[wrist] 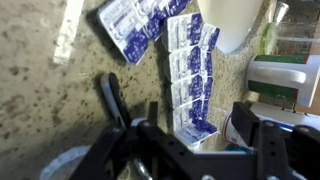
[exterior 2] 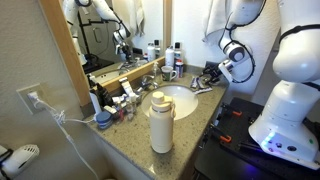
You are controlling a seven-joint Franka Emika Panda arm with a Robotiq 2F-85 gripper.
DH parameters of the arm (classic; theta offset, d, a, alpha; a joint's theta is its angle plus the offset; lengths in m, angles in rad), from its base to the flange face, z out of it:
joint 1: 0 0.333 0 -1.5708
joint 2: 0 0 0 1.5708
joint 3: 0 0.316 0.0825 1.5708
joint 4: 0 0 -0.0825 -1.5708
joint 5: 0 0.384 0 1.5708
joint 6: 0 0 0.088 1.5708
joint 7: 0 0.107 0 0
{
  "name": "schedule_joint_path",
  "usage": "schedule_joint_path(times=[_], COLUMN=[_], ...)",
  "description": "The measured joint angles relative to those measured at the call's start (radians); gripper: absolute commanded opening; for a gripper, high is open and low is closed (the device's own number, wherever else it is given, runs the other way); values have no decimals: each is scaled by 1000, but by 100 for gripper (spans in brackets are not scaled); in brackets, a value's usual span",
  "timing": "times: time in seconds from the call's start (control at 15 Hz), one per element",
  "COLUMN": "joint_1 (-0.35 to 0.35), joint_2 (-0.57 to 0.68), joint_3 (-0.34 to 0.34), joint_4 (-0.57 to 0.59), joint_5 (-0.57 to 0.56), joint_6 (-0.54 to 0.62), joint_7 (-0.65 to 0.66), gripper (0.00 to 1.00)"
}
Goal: Move one of the silver strips to the left side of the sink counter
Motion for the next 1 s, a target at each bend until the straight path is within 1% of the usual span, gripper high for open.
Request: schedule_joint_path(times=[0.33,0.67,0.8,0.87,1.0], joint_1=[3,20,26,28,30], joint_2=[0,0,0,0,0], joint_3=[0,3,3,3,3], joint_4=[1,19,28,33,38], joint_5=[13,45,48,48,48], joint_6=[0,1,3,4,7], joint_7=[4,88,126,143,176], gripper=[100,99,90,89,81])
